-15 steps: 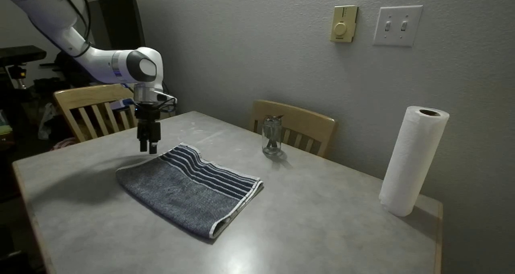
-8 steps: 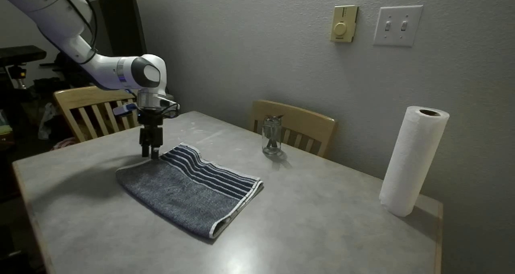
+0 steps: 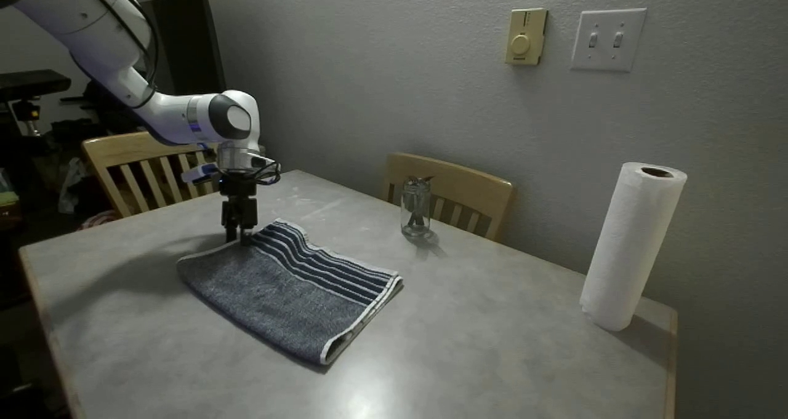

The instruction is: Unfold the towel then fold it again

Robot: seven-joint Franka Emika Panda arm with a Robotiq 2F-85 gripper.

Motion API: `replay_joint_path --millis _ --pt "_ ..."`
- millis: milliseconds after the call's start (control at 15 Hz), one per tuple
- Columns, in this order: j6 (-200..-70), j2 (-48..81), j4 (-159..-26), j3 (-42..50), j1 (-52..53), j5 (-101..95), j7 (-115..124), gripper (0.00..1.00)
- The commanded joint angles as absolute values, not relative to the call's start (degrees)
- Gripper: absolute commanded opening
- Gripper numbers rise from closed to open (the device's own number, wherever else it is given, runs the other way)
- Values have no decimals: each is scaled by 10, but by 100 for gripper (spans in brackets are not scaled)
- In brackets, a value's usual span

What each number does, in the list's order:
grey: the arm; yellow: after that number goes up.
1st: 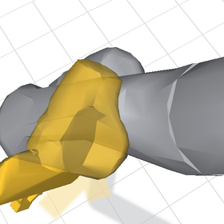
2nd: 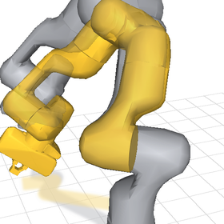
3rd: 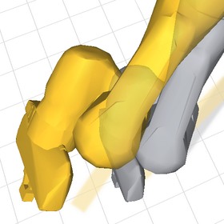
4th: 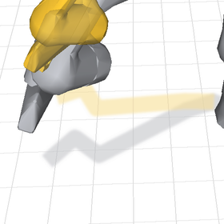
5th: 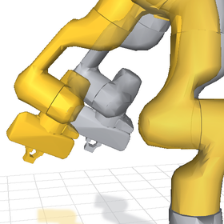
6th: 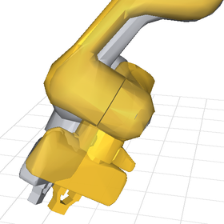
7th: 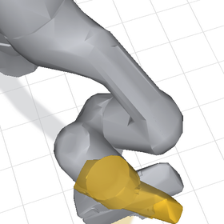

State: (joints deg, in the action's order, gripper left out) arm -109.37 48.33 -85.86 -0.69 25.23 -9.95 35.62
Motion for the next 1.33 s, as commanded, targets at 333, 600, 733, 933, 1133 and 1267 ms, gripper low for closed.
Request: replay_joint_path --millis 333,600,733,933,1133,1267 --pt "-1079 519 -810 1 270 -129 367 100" --pt "-1071 531 -796 0 270 -131 361 100" --pt "-1067 535 -789 0 270 -132 359 100" --pt "-1053 538 -781 3 270 -135 359 100" --pt "-1035 536 -778 8 272 -142 362 100" --pt "-1030 534 -780 12 272 -149 363 100"
